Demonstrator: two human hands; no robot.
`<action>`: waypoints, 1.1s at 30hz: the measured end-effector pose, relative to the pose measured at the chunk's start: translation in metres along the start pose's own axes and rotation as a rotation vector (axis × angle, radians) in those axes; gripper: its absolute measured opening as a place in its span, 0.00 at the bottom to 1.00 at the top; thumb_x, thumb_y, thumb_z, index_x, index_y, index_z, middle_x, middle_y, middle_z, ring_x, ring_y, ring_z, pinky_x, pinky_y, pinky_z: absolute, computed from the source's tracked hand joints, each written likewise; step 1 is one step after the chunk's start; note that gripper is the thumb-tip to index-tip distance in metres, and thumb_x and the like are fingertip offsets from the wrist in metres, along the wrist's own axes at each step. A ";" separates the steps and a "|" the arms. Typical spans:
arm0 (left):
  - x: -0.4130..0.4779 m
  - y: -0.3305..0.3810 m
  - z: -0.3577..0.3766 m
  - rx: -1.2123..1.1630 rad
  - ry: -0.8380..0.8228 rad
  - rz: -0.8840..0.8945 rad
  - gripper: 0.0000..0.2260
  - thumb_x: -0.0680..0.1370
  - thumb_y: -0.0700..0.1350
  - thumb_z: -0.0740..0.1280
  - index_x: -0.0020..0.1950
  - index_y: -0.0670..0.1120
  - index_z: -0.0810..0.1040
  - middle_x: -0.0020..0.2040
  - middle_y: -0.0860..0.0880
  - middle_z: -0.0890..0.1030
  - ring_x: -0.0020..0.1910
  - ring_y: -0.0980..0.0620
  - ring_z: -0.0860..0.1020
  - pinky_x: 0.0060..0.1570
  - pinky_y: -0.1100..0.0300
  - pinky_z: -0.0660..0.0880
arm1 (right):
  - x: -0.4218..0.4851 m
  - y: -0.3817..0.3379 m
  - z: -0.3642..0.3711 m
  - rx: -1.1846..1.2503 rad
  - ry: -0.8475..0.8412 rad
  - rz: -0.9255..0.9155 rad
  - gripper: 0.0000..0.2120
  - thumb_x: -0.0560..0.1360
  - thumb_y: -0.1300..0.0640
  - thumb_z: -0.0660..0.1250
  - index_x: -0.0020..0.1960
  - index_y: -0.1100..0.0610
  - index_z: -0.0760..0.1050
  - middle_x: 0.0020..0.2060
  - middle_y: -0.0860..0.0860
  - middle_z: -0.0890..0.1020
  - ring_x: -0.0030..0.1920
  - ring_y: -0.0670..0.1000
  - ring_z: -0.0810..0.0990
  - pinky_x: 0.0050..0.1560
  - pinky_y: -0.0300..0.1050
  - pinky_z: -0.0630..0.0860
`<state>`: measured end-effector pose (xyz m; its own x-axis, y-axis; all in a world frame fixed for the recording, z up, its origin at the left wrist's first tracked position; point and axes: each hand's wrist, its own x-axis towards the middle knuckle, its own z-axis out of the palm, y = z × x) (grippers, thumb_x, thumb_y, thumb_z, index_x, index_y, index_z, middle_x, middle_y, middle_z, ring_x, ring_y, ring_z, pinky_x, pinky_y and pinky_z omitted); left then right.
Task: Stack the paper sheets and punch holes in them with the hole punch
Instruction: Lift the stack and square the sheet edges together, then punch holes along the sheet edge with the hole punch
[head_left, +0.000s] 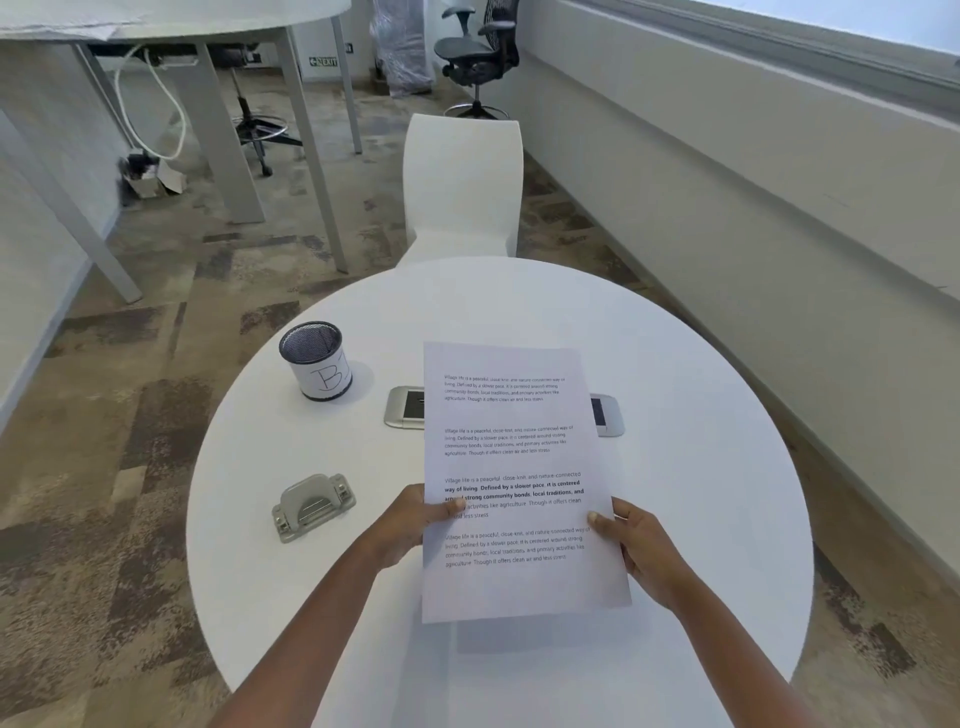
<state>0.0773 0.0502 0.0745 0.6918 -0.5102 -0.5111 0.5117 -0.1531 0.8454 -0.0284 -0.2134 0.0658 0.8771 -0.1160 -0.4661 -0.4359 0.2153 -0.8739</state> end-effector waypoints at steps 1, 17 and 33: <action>0.000 0.000 -0.001 0.002 -0.005 -0.005 0.09 0.76 0.38 0.65 0.55 0.43 0.77 0.57 0.43 0.80 0.40 0.58 0.83 0.37 0.65 0.80 | 0.001 0.001 0.002 0.011 0.004 0.002 0.11 0.73 0.59 0.66 0.55 0.57 0.78 0.49 0.52 0.86 0.49 0.52 0.84 0.48 0.46 0.82; -0.001 0.002 -0.020 0.159 0.071 -0.043 0.09 0.79 0.44 0.62 0.54 0.42 0.77 0.43 0.48 0.81 0.34 0.57 0.80 0.33 0.67 0.78 | 0.013 0.003 0.019 0.092 0.250 -0.047 0.07 0.74 0.64 0.65 0.50 0.60 0.80 0.42 0.55 0.86 0.42 0.56 0.84 0.48 0.53 0.81; -0.010 -0.001 -0.142 1.166 0.560 -0.260 0.09 0.76 0.41 0.61 0.55 0.41 0.73 0.55 0.43 0.78 0.56 0.43 0.75 0.53 0.54 0.71 | -0.008 0.024 0.018 0.079 0.389 -0.031 0.08 0.75 0.66 0.64 0.52 0.63 0.78 0.45 0.61 0.83 0.45 0.61 0.81 0.48 0.55 0.79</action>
<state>0.1426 0.1759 0.0570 0.9007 0.0184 -0.4340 0.1194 -0.9711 0.2067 -0.0424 -0.1900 0.0508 0.7414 -0.4788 -0.4701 -0.3801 0.2776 -0.8823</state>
